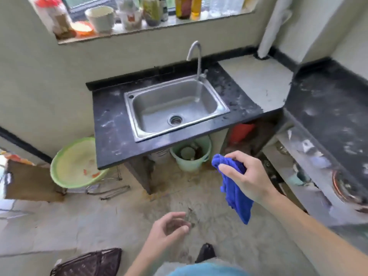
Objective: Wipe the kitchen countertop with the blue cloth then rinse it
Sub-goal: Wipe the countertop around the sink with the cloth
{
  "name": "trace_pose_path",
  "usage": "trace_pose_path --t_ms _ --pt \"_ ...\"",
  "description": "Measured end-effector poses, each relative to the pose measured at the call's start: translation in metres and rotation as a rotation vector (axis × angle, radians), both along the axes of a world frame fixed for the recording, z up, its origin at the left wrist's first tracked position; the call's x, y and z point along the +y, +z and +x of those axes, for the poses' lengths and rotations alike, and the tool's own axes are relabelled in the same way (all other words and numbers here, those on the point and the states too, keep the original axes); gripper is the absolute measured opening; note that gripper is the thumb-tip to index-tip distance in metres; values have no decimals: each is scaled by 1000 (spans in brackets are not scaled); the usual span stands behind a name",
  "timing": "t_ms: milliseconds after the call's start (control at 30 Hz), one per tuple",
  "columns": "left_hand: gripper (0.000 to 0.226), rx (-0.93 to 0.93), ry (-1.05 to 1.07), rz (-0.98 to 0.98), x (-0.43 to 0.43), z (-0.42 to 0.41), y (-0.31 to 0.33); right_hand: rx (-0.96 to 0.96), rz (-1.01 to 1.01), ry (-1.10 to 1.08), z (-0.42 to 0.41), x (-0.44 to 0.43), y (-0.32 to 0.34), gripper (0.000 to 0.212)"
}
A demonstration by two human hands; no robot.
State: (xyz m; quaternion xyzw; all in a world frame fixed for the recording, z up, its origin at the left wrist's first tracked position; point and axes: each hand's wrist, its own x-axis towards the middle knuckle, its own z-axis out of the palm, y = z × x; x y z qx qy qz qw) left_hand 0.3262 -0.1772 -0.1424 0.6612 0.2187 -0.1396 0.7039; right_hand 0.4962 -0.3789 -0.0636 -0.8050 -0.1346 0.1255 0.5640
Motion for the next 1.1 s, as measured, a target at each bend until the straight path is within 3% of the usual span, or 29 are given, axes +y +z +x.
trace_pose_path --t_ms 200,400,633,700,800,1100 --pt "57 16 -294 -23 -52 95 3 -1 -105 -308 28 -96 -13 28" --pt "59 13 -623 -9 -100 195 0 -64 -340 -590 41 -170 -26 31" --pt "62 47 -987 -32 -168 293 1 26 -529 -974 33 -235 -36 26" --pt "58 62 -1077 -44 -193 308 -2 48 -530 -1074 23 -252 -40 31" --pt "42 81 -1209 -46 -236 321 -9 115 -511 -1193 5 -279 -45 21" --pt "38 27 -1457 75 -395 318 -27 230 -360 -1378 -41 -393 -64 10"
